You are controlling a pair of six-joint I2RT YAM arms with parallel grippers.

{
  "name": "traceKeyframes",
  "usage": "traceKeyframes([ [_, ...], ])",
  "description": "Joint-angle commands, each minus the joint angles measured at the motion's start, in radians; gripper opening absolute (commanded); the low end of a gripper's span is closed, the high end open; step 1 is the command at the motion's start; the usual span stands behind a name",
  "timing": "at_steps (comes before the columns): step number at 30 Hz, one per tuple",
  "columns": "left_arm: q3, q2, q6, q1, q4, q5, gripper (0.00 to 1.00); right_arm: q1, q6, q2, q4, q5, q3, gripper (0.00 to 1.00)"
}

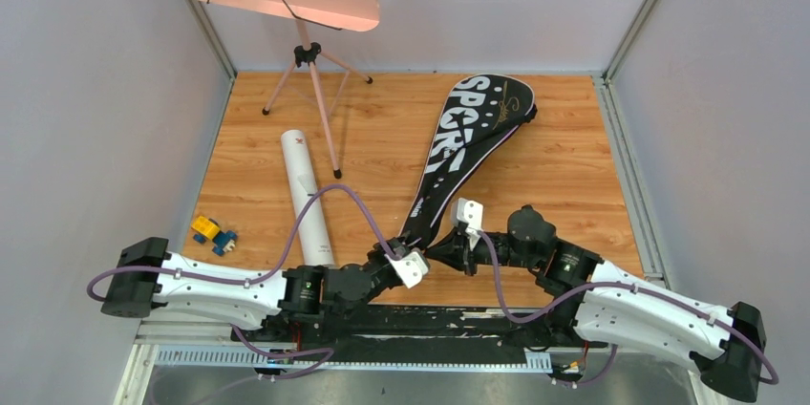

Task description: Pack up the badminton gear

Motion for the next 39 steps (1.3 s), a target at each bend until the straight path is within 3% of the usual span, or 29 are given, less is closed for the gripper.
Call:
traceKeyframes([
  [1, 0.058, -0.034, -0.06, 0.015, 0.065, 0.004, 0.44, 0.026, 0.023, 0.031, 0.006, 0.018, 0.031, 0.0],
  [8, 0.05, -0.033, -0.085, 0.03, 0.027, 0.022, 0.47, 0.025, 0.113, 0.025, 0.018, 0.178, 0.015, 0.0],
  [10, 0.045, -0.03, -0.088, 0.031, 0.028, 0.035, 0.51, 0.025, 0.144, 0.014, 0.018, 0.235, 0.015, 0.09],
  [14, 0.047, -0.021, -0.094, 0.031, -0.002, 0.038, 0.63, 0.025, 0.167, -0.026, 0.018, 0.27, -0.003, 0.55],
  [19, 0.067, -0.024, -0.123, 0.031, -0.066, 0.061, 0.75, 0.025, 0.207, -0.09, -0.037, 0.356, -0.018, 1.0],
  [22, 0.079, -0.029, -0.143, 0.031, -0.106, 0.081, 0.81, 0.025, 0.243, -0.139, -0.063, 0.45, -0.031, 1.0],
  [25, 0.102, -0.031, -0.173, 0.031, -0.135, 0.094, 0.98, 0.024, 0.299, -0.184, -0.077, 0.539, -0.039, 1.0],
  [26, 0.109, -0.03, -0.18, 0.031, -0.154, 0.095, 0.99, 0.024, 0.329, -0.195, -0.086, 0.577, -0.035, 1.0],
  [30, 0.17, -0.011, -0.254, 0.031, -0.256, 0.025, 1.0, 0.025, 0.584, -0.211, -0.244, 0.809, 0.023, 1.0],
  [35, 0.311, 0.02, -0.516, 0.067, -0.57, -0.141, 1.0, 0.025, 0.788, -0.209, -0.448, 0.95, 0.077, 1.0],
  [39, 0.34, -0.043, -0.677, 0.172, -0.702, -0.053, 1.0, 0.025, 0.862, -0.209, -0.569, 1.002, 0.096, 1.0],
])
